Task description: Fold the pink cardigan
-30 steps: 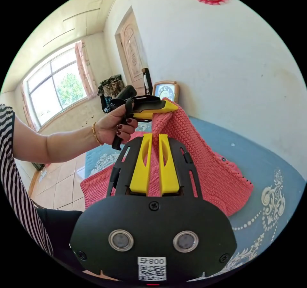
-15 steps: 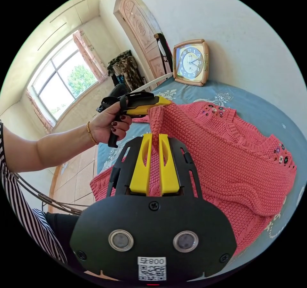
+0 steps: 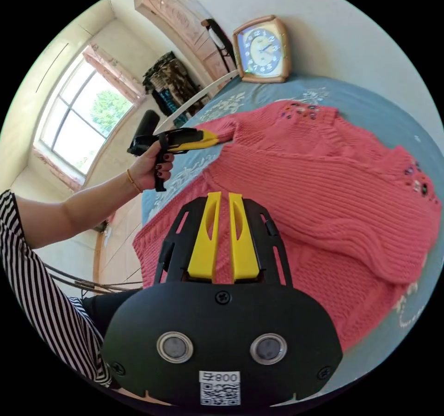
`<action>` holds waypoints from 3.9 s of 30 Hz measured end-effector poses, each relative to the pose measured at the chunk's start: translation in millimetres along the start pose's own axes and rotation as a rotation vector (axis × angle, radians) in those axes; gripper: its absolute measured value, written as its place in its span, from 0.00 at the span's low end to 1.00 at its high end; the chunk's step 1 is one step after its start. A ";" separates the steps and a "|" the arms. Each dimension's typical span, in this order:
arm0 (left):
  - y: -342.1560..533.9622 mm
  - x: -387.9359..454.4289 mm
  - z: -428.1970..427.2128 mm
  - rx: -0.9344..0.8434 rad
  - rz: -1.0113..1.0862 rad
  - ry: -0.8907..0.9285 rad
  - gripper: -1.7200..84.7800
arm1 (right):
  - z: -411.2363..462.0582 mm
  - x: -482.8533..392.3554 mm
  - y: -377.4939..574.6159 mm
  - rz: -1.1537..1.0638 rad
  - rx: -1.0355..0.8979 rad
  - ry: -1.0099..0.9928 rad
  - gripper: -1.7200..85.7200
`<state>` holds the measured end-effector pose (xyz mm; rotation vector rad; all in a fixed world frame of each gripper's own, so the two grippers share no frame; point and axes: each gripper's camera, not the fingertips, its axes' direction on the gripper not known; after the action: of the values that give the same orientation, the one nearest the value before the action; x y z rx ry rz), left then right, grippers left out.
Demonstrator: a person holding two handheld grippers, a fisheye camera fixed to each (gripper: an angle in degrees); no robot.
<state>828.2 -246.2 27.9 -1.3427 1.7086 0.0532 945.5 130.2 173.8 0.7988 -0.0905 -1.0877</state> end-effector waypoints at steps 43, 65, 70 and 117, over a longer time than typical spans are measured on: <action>-105.0 276.1 383.5 -0.466 0.630 0.001 0.05 | -118.5 111.2 178.3 0.193 0.287 0.583 0.05; -81.2 236.0 359.4 -0.445 0.637 -0.056 0.06 | -37.8 116.9 143.3 0.179 -0.044 0.686 0.02; -73.7 225.0 325.9 -0.412 0.675 -0.013 0.07 | -46.4 101.2 132.4 0.191 0.131 0.664 0.02; 206.8 -319.2 -374.9 0.502 -0.406 -0.320 0.12 | 209.7 35.7 -118.4 -0.167 -0.147 0.500 0.02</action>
<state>423.0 -128.9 355.3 -1.1932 1.0657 -0.3531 782.0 -37.0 241.2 0.9340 0.4802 -1.0074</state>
